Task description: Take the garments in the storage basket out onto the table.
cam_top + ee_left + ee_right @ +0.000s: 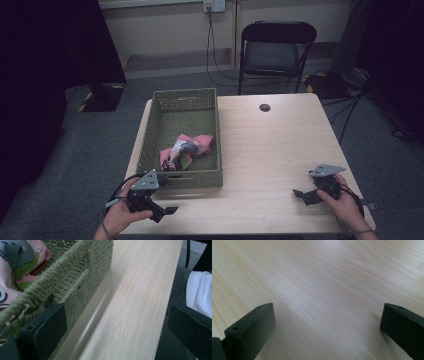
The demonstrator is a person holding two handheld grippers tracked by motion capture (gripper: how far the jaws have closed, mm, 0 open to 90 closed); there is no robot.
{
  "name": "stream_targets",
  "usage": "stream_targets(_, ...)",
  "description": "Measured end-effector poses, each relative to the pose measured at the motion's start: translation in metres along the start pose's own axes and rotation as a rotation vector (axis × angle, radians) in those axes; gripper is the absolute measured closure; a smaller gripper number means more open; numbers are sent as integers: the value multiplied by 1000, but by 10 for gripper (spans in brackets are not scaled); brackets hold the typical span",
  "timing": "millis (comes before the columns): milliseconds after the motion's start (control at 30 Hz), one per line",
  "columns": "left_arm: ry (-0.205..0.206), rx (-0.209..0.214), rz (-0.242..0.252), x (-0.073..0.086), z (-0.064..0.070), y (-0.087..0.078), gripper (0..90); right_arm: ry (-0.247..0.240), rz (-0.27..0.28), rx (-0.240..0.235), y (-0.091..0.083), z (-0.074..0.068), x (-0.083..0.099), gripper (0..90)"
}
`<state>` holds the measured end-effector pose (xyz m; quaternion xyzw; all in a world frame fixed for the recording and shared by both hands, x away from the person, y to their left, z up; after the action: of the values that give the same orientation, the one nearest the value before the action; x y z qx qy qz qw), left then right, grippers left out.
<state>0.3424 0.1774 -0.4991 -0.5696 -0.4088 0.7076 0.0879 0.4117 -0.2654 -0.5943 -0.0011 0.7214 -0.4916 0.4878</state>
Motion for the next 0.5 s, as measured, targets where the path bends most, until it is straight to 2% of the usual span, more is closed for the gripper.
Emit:
stream_targets(200,13,3,20,-13,2,-2,32,0,0,0,0,0,0,0)
stream_targets(500,-15,-17,37,-31,-7,-9,32,0,0,0,0,0,0,0)
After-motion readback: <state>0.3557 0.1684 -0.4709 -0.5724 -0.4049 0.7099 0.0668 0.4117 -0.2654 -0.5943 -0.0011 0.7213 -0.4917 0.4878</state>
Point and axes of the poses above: each handheld gripper's, and its own axes: y roughly forward along the jaws, x roughly out of its underside, z roughly to its right, the point moved 10 cm from there along y, roughly forward along the jaws, and after that the axes turned 4 degrees about -x, right-handed, at the moved point
